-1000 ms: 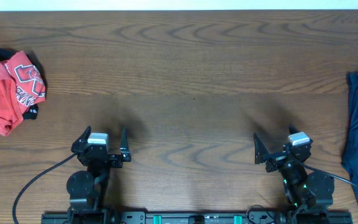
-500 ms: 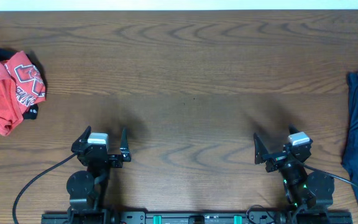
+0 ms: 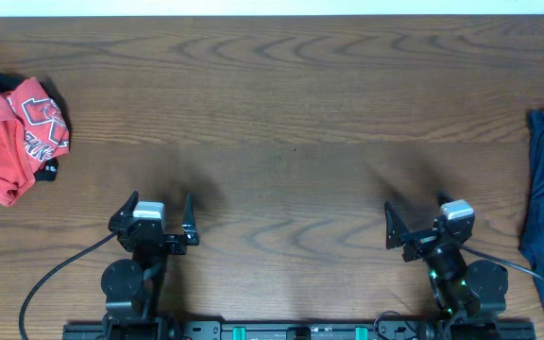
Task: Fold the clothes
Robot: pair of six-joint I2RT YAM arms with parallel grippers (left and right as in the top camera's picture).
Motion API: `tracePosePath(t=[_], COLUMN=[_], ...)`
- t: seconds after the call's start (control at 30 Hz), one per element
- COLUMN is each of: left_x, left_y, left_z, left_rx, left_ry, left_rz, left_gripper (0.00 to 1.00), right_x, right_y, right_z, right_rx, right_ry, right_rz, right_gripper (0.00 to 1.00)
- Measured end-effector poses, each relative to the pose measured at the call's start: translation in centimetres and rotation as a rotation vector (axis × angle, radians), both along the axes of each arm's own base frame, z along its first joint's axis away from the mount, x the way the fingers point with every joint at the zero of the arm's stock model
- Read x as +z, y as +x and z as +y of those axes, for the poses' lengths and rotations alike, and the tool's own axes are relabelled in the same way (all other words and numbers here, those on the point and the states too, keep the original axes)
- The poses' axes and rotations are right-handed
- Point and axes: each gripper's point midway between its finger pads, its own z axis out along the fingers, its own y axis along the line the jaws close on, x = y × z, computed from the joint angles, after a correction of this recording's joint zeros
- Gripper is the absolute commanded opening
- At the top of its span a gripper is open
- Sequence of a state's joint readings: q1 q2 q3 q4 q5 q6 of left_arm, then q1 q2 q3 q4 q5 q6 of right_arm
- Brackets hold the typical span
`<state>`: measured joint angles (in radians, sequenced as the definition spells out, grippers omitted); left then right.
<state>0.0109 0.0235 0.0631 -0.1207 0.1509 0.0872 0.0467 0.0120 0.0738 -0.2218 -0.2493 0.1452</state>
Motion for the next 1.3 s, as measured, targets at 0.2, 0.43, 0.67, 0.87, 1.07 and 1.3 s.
tracePosePath(t=[0.2, 0.43, 0.67, 0.87, 1.07, 1.3], left_x=[0.2, -0.6, 0.8, 3.5, 2.1, -0.8], left_y=[0.0, -0.1, 0.8, 3.4, 5.2, 5.6], left_z=[-0.9, -2.1, -2.4, -3.7, -5.6, -7.2], left_rx=[-0.049, -0.12, -0.138, -0.209, -0.3, -0.355], left_ry=[-0.009, -0.023, -0.04, -0.091, -0.193, -0.319], left_rz=[-0.013, 0.034, 0.192, 0.433, 0.754, 0.941], left_gripper=[0.98, 0.98, 0.98, 0.98, 0.98, 0.98], right_x=[0.1, -0.2, 5.1, 5.0, 2.2, -2.4], right_y=[-0.3, -0.6, 1.3, 3.9, 5.7, 5.9], right_z=[1.0, 1.6, 1.9, 2.2, 2.4, 2.4], right_rx=[0.045, 0.068, 0.089, 0.127, 0.155, 0.166], right_ry=[0.119, 0.14, 0.066, -0.005, -0.038, -0.044], right_rz=[0.038, 0.164, 0.325, 0.707, 1.037, 1.244], right_gripper=[0.99, 0.99, 0.99, 0.99, 0.99, 0.99])
